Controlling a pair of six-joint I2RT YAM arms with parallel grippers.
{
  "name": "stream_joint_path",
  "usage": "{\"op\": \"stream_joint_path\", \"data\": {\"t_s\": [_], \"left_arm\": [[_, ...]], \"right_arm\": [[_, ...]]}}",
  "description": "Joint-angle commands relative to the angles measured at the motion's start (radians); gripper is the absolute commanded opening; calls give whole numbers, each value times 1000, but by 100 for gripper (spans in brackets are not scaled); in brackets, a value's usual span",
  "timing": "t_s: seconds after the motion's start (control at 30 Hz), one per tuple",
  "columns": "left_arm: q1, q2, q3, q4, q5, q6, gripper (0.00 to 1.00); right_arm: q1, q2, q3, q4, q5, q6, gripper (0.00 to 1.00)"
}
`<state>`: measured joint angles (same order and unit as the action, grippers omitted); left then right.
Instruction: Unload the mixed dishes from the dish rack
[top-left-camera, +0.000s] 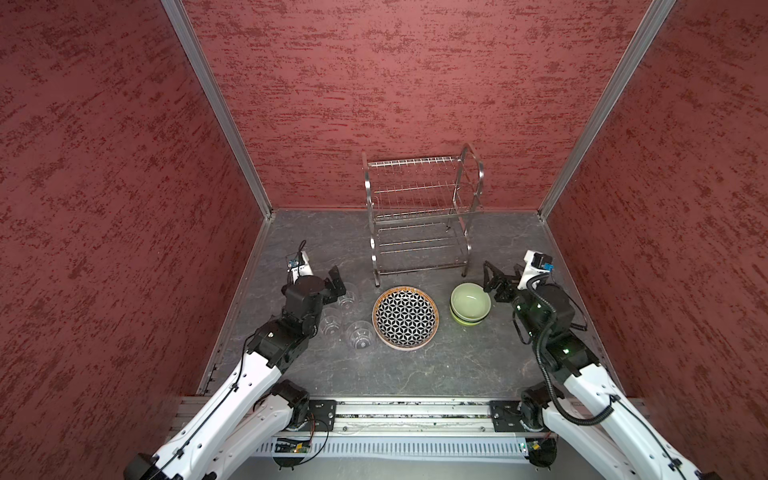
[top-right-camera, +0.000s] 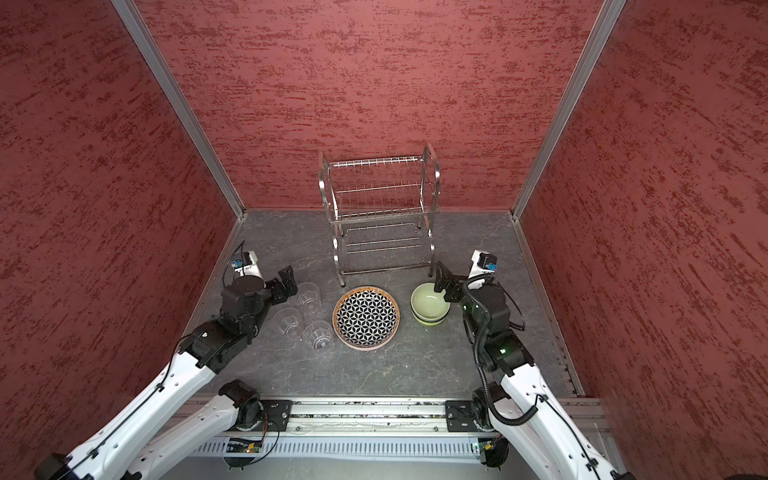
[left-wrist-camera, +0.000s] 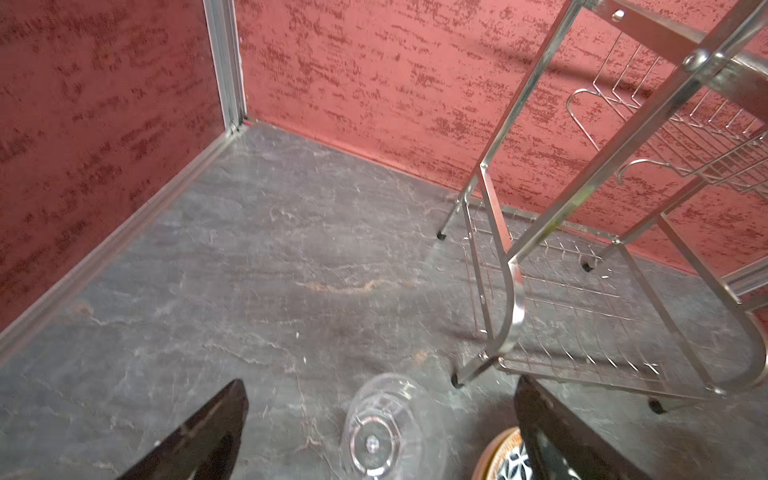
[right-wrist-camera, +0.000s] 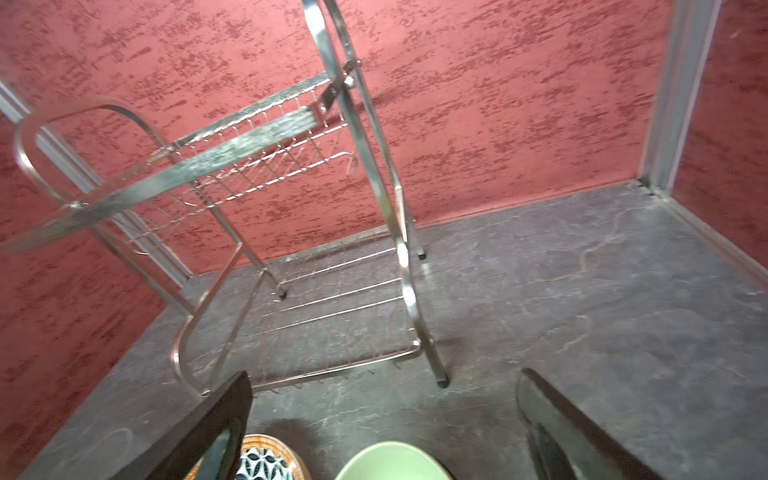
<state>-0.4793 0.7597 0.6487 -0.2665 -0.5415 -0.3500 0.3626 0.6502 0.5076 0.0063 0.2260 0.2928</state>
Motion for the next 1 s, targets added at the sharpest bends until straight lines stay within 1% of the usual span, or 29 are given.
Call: {"op": "stream_joint_path", "data": {"t_s": [0.0, 0.03, 0.1, 0.17, 0.27, 0.3, 0.4, 0.5, 0.57, 0.67, 0.73, 0.83, 0.97], "left_arm": [[8, 33, -57, 324, -113, 252, 99], [16, 53, -60, 335, -143, 280, 99], [57, 103, -43, 303, -148, 293, 99], [127, 159, -31, 279, -85, 288, 99], [245, 214, -69, 319, 70, 267, 100], [276, 225, -84, 334, 103, 259, 99], [352, 259, -172, 462, 134, 234, 99], [388, 296, -279, 674, 169, 251, 99], [397, 339, -326, 792, 205, 292, 100], [404, 416, -333, 835, 199, 298, 99], [406, 454, -329, 869, 206, 314, 99], [413, 478, -336, 933, 254, 334, 100], [434, 514, -342, 1008, 295, 330, 99]], "right_arm": [[-4, -8, -42, -22, 141, -113, 99], [-4, -3, -48, -22, 158, -123, 99], [-6, 13, -63, -4, 181, -154, 99], [-7, 38, -83, 34, 234, -155, 99], [-9, 78, -92, 68, 296, -159, 99], [-11, 88, -99, 83, 307, -167, 99], [-19, 123, -137, 181, 342, -187, 99], [-40, 154, -196, 330, 343, -188, 99], [-67, 178, -223, 393, 317, -183, 99], [-153, 227, -219, 419, 200, -157, 99], [-207, 264, -215, 448, 153, -156, 99], [-294, 322, -223, 511, 76, -139, 99], [-376, 407, -274, 661, 21, -117, 99]]}}
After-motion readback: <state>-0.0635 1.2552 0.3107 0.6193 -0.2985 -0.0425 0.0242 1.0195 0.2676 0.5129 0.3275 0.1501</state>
